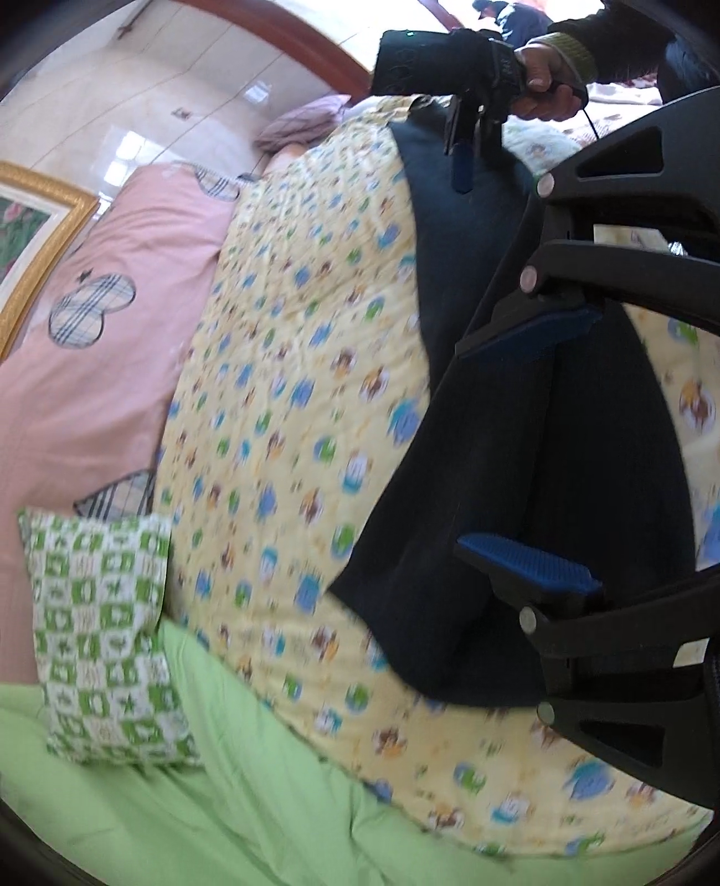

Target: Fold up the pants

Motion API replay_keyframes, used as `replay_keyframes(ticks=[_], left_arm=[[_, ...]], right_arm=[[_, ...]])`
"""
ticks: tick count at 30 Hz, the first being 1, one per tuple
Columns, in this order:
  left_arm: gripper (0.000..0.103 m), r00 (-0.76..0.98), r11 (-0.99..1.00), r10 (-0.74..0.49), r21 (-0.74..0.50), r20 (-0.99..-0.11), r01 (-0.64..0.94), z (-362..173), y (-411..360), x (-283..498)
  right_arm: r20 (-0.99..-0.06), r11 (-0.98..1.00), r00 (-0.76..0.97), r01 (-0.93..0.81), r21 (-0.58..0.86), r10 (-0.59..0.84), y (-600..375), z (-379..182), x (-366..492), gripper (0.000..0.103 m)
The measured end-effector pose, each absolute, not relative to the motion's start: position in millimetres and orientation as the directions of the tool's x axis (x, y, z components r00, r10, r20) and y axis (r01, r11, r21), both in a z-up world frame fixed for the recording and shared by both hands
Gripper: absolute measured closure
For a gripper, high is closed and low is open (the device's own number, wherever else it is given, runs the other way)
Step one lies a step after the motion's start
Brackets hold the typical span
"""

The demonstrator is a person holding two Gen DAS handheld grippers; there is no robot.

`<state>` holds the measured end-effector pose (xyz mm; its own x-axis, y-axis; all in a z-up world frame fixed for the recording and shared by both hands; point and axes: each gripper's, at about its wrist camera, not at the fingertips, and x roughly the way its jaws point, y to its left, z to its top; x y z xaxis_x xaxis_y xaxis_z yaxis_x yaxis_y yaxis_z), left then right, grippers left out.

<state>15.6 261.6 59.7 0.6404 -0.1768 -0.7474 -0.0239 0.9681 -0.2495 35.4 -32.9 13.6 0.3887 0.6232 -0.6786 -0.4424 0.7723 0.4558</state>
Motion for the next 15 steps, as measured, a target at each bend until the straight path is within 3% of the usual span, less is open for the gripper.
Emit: replay_keyframes(ticks=[8,15], left_arm=[[0.033,0.617,0.970,-0.135,-0.229,-0.776,-0.076,58.0,310.5,40.4],[0.027,0.518,0.968,-0.187,-0.245,-0.835,-0.045,34.7,340.4,85.0]], right_arm=[[-0.706,0.749,0.319,-0.484,0.453,0.633,2.9,3.7,53.1,0.046],[-0.725,0.732,0.261,-0.498,0.464,0.637,21.0,-4.8,66.4,0.046]])
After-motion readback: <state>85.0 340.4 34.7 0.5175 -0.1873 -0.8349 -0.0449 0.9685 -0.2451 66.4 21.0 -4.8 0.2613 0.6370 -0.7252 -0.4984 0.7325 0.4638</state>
